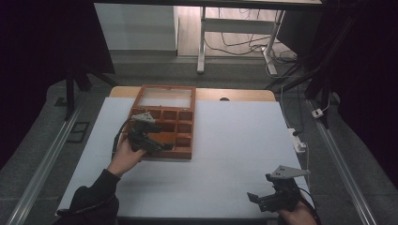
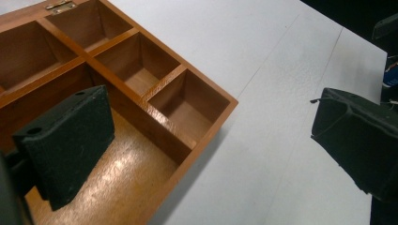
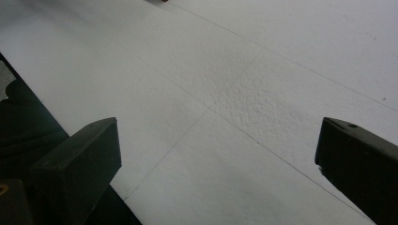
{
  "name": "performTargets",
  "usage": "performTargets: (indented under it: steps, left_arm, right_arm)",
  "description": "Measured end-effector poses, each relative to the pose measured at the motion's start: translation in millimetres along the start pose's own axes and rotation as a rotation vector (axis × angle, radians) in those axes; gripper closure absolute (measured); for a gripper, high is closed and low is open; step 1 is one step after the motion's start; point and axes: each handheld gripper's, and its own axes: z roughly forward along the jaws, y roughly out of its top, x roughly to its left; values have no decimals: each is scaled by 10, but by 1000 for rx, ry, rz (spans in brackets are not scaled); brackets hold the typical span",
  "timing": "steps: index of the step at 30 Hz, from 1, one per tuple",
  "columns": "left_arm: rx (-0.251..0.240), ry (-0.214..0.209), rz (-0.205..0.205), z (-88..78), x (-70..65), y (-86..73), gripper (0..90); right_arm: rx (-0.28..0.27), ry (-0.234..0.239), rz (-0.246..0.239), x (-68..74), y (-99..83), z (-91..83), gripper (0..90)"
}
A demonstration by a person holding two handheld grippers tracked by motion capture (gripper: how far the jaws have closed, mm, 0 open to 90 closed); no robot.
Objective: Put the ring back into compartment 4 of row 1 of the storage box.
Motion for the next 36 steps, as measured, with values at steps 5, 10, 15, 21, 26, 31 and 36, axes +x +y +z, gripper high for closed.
performTargets:
  steps: [5,10,15,21,26,31,36]
  left_arm:
    - [-2,3,-8,-84,-8,-49,0]
    - [-15,10,-18,-195,-30,-116,1]
    - [-45,6,-35,-297,-56,-180,1]
    - [-61,6,-52,-391,-90,-280,1]
    - [-73,6,-66,-452,-129,-356,0]
    - [-83,5,-75,-517,-174,-427,0]
    - [-90,11,-86,-581,-216,-505,0]
  right_arm:
    - [0,2,-1,2,0,1,4]
    - [1,1,-1,2,1,3,4]
    - [3,0,-4,6,2,6,4]
    - [4,-1,-4,3,2,7,4]
    - [4,-2,-5,4,3,8,4]
    - [6,-4,-6,6,3,8,4]
    - [8,-4,-8,7,4,10,4]
